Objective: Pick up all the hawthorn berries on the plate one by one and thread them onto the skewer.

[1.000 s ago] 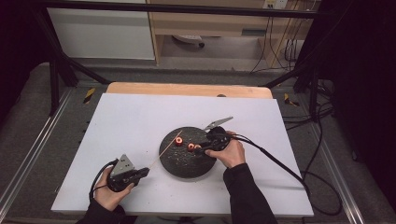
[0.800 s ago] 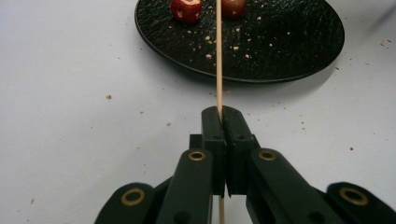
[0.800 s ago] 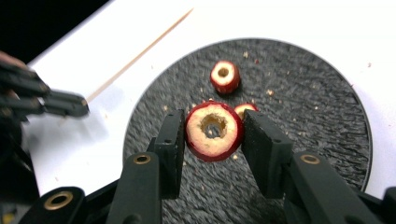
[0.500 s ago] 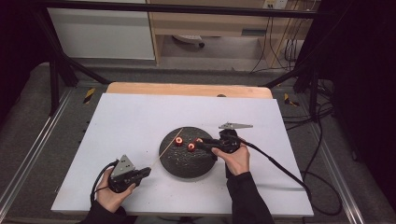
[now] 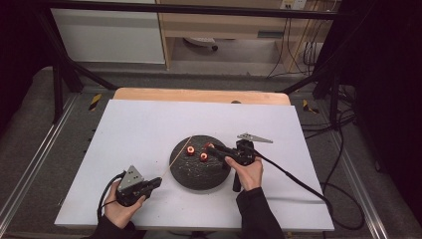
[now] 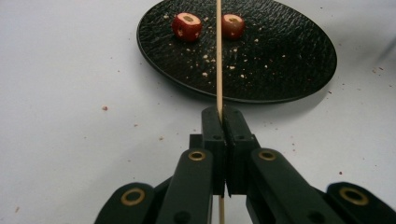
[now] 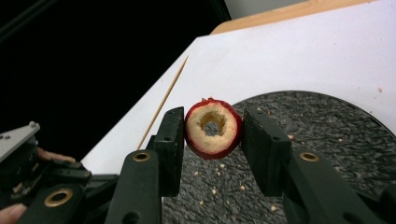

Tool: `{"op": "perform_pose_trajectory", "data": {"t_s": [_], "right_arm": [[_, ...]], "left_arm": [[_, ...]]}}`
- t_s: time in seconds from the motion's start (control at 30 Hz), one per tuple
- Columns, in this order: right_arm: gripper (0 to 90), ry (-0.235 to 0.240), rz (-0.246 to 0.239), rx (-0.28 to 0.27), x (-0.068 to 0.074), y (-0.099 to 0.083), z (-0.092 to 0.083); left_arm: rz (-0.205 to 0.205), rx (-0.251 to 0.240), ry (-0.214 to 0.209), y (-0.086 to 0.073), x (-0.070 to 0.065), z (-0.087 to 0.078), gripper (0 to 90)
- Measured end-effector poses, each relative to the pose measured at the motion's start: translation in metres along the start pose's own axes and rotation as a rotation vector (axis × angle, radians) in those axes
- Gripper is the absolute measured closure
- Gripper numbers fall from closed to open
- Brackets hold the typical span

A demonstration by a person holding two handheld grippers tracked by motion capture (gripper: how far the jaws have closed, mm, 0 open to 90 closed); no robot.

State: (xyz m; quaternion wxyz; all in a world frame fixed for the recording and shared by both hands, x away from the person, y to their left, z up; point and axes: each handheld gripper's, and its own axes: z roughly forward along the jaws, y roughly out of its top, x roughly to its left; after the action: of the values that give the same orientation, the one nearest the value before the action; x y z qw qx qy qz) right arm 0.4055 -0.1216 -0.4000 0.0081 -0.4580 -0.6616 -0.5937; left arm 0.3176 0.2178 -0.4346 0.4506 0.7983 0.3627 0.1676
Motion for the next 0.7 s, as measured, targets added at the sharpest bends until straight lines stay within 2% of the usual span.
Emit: {"op": "perform_pose_trajectory", "data": {"t_s": [0.07, 0.13, 0.23, 0.37, 0.5, 0.57, 0.7], "right_arm": [[60.6, 0.004, 0.011, -0.035, 0.000, -0.002, 0.003], [60.7, 0.005, 0.016, -0.046, 0.000, -0.002, 0.003], [60.7, 0.010, 0.034, -0.119, 0.001, -0.002, 0.006], [60.7, 0.011, 0.041, -0.160, 0.001, -0.002, 0.007], [60.6, 0.021, 0.059, -0.233, 0.001, 0.000, 0.006], [60.7, 0.020, 0.058, -0.242, 0.000, 0.000, 0.006], [60.7, 0.028, 0.081, -0.297, -0.002, 0.001, 0.003]], "left_arm": [[-0.003, -0.005, 0.004, 0.000, -0.002, 0.001, 88.4], [-0.010, -0.011, 0.003, 0.000, -0.004, 0.001, 88.4], [-0.017, -0.019, 0.004, -0.001, -0.007, 0.003, 88.4], [-0.036, -0.034, 0.003, -0.001, -0.010, 0.004, 88.4], [-0.051, -0.053, -0.010, -0.002, -0.014, 0.006, 88.3], [-0.058, -0.061, -0.018, -0.002, -0.017, 0.008, 88.4], [-0.070, -0.074, -0.034, -0.002, -0.022, 0.012, 88.3]]}}
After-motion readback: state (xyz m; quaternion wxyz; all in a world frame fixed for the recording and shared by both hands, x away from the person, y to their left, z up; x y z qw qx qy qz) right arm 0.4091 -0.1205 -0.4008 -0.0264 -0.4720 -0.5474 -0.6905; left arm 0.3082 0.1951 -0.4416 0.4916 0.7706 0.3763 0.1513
